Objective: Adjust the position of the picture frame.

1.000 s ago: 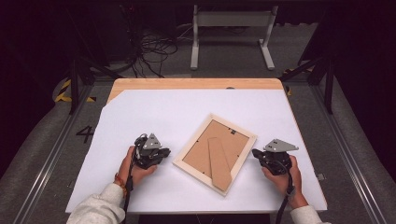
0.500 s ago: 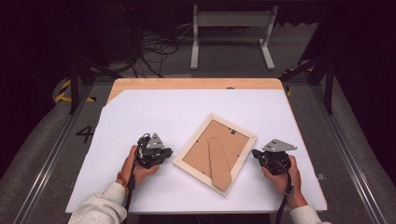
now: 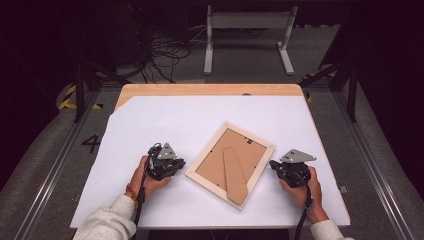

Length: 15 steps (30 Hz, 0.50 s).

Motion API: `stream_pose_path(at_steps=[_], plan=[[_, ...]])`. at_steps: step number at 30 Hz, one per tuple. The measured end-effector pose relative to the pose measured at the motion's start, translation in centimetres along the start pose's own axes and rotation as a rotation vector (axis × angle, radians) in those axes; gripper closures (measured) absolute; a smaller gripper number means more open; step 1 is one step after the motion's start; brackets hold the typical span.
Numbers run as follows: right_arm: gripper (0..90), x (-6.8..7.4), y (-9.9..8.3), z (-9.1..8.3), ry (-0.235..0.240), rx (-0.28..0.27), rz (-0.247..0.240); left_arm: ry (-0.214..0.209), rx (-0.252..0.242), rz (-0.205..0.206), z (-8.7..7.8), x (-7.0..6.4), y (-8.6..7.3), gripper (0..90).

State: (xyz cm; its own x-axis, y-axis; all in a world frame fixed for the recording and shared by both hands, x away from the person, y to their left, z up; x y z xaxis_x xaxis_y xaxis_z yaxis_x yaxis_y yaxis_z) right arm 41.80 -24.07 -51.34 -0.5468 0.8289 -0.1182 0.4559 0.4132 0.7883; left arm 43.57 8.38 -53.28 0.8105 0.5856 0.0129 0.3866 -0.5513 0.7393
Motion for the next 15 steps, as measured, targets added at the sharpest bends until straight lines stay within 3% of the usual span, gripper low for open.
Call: stream_pose_path(at_steps=[10,15], plan=[[90.0,-0.03,-0.21,0.23,-0.005,0.013,0.001,-0.01,0.001,-0.001,0.09,-0.02,0.06,82.3],[90.0,0.07,-0.25,0.51,-0.003,0.023,-0.002,-0.01,0.0,0.017,0.39,-0.07,0.35,82.3]])
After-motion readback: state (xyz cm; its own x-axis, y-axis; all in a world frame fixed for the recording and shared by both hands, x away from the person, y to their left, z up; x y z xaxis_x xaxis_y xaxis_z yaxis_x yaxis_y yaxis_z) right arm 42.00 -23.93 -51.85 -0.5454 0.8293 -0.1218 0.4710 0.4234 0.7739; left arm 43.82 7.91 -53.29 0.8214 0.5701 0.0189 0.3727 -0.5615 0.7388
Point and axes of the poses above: each handheld gripper's, and its own axes: z roughly forward along the jaws, y roughly out of its top, x roughly to its left, the point moved 10 cm from there along z, roughly forward along the jaws, and after that the axes turned 3 degrees about -x, right-handed, at the moved point
